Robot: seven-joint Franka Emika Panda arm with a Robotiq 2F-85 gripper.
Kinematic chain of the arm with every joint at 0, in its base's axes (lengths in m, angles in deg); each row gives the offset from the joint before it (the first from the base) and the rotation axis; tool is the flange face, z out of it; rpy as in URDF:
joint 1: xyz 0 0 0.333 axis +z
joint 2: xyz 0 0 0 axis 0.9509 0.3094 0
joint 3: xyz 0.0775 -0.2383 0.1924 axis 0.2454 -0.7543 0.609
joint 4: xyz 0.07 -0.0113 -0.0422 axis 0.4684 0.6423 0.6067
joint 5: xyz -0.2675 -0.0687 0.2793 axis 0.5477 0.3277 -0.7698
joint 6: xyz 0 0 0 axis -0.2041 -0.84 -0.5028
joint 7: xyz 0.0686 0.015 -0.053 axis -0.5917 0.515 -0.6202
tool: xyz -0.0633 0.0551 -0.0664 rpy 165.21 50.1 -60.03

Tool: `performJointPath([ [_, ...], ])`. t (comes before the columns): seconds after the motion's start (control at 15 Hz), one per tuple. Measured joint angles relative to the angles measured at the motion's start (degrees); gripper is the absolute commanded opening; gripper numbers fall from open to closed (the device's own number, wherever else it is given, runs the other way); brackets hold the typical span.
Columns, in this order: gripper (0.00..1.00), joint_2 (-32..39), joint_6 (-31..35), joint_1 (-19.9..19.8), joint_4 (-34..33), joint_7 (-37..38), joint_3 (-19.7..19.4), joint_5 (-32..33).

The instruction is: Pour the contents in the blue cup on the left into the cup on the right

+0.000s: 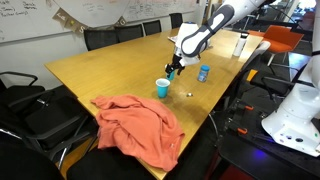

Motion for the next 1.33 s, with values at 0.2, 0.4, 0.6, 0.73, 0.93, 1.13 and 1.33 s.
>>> performJointPath([
  [0.2, 1.00, 2.7, 0.0, 0.2, -2.0, 0.1, -0.8, -0.3],
  [0.4, 1.00, 5.2, 0.0, 0.3, -4.0, 0.1, -1.2, -0.8],
  [0.6, 1.00, 7.5, 0.0, 0.4, -6.3, 0.1, -1.3, -1.5],
  [0.73, 1.00, 8.8, 0.0, 0.6, -7.8, 0.1, -1.3, -1.8],
  [0.93, 0.66, 10.5, 0.0, 0.8, -9.6, 0.1, -1.3, -1.9],
  [1.13, 0.43, 11.7, 0.0, 1.0, -10.8, 0.1, -1.3, -1.9],
  [1.33, 0.21, 12.5, 0.0, 1.4, -11.4, 0.1, -1.3, -1.9],
])
